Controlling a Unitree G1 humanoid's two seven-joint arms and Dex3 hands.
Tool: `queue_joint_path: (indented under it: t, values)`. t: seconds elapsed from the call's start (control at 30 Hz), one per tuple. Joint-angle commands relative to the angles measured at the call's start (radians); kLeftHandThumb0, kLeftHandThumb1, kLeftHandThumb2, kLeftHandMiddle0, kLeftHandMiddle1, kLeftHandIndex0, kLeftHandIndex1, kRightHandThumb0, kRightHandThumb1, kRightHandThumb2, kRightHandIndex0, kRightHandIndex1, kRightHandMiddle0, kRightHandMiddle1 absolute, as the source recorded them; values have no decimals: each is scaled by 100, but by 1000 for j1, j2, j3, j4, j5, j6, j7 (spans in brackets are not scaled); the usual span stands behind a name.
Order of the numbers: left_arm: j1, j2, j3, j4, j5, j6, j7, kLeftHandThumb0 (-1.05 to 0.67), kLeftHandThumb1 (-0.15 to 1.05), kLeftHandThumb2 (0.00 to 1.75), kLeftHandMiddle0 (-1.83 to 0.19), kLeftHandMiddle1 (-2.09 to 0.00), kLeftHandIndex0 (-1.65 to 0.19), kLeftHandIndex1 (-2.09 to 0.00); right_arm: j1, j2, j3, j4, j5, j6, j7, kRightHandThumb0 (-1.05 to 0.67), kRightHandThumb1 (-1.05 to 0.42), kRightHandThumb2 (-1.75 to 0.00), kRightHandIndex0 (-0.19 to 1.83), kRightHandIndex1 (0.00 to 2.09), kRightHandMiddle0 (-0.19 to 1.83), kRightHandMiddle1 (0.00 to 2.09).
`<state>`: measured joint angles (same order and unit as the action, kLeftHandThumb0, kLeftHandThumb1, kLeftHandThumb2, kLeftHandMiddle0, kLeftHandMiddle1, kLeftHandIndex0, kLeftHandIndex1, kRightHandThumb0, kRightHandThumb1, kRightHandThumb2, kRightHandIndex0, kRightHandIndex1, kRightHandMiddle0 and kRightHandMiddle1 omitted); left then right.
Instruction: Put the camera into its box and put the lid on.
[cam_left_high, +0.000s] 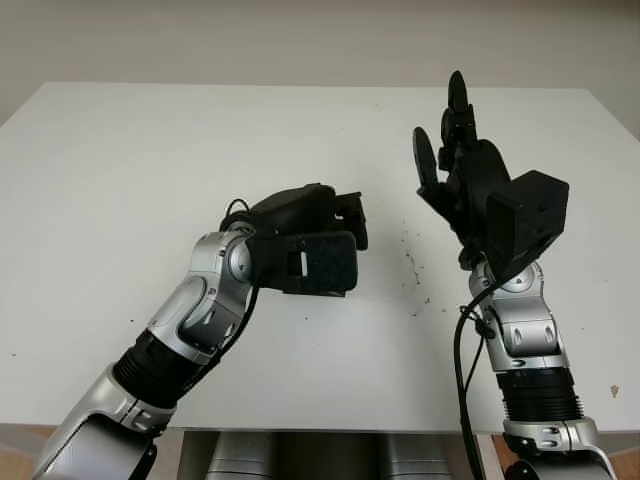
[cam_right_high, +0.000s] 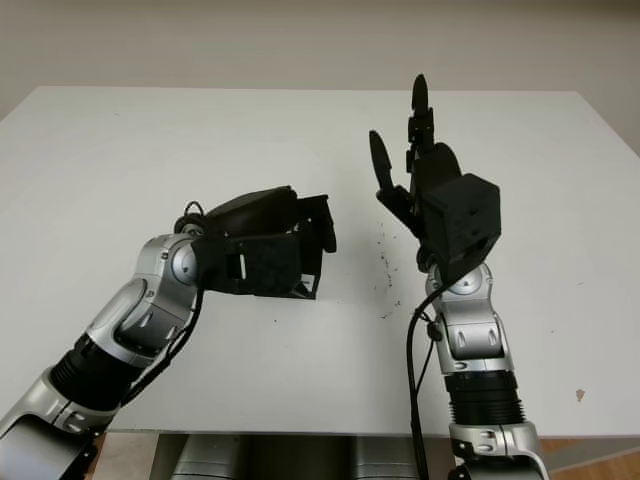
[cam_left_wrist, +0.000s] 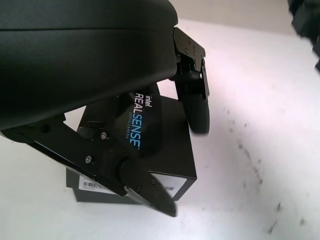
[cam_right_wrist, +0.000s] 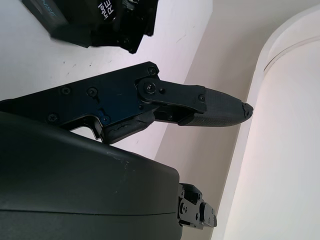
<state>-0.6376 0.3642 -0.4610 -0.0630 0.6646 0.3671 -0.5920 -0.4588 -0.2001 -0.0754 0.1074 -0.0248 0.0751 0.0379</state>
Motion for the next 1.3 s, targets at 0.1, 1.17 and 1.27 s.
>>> queue_joint_path:
  t: [0.1,1.17,1.27]
  values:
    - [3,52,-29,-55,49,7,-93,-91,105,23,19,-3,19,-2,-3,-5,-2,-6,-5,-9,2,-81,-105,-58,-19,0,-19,0]
    - [198,-63,392,-60,-312,-89,259,-80,105,60,19,0,19,0,-4,-15,-6,-11,0,0,31,-78,-105,-57,-19,0,-19,0]
    - [207,-96,468,-3,-391,-167,368,-78,105,63,19,0,19,0,-2,-20,-5,-1,0,0,43,-78,-105,-58,-19,0,-19,0]
